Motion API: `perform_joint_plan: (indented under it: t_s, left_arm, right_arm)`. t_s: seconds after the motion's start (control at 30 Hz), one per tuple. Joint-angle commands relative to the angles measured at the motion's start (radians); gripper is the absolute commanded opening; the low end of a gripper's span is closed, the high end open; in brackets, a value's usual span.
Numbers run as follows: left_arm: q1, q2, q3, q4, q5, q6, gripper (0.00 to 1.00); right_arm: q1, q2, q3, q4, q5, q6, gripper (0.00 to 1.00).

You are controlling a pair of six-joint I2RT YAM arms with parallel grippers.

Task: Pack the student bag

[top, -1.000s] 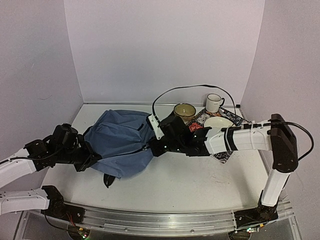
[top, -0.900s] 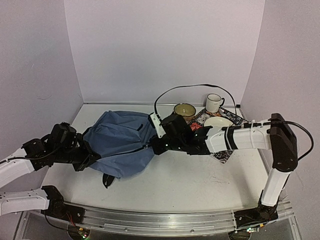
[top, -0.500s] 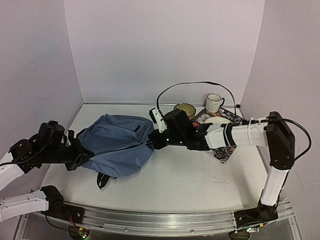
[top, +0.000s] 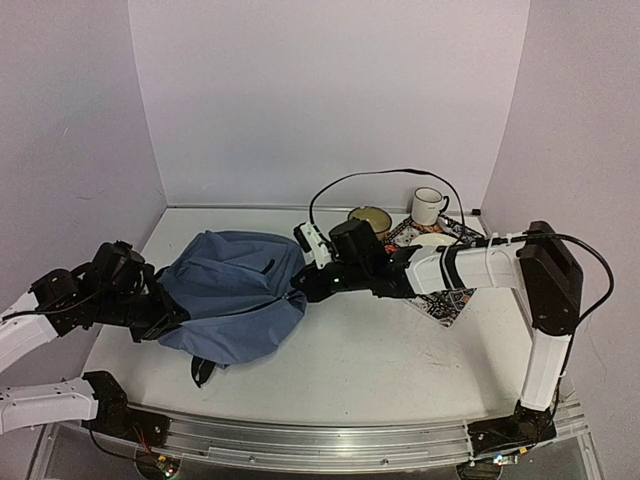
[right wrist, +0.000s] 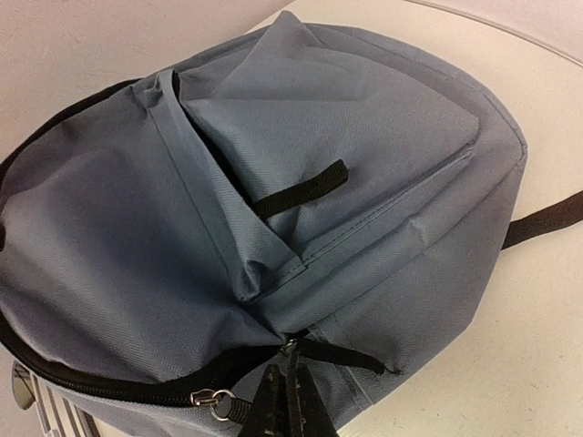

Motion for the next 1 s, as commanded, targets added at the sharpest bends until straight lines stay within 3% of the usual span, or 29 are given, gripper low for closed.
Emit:
perform_joint_plan:
  t_s: [0.0, 0.1, 0.23, 0.43, 0.67, 0.8, 0.97]
  left_arm:
    - [0.009, 0.12, 0.055, 0.069, -0.113, 0.165, 0.31]
    - [0.009, 0.15, 0.129, 0.074, -0.148, 0.263, 0.54]
    - [0.009, 0.16, 0.24, 0.085, -0.107, 0.405, 0.7]
    - [0.009, 0.205, 0.358, 0.088, 0.012, 0.535, 0.81]
    - [0.009, 0.246, 0.468, 0.027, -0.107, 0.618, 0.84]
    - [0.005, 0.31, 0.429, 0.098, 0.002, 0.644, 0.83]
    - [-0.048, 0.313, 0.28, 0.326, 0.096, 0.633, 0.82]
  right_arm:
    - [0.021, -0.038, 0.019, -0.036, -0.024, -0.021, 0.0]
    - [0.051, -0.027, 0.029, -0.035, -0.03, -0.014, 0.0]
    - [0.077, -0.013, 0.05, -0.031, -0.041, 0.001, 0.0]
    - [0.094, -0.007, 0.076, -0.031, -0.035, 0.017, 0.0]
    - [0.094, -0.055, 0.034, -0.032, 0.086, 0.059, 0.0]
    - [0.094, -0.086, 0.015, -0.033, 0.141, 0.071, 0.0]
    - [0.095, -0.077, 0.022, -0.032, 0.16, 0.079, 0.0]
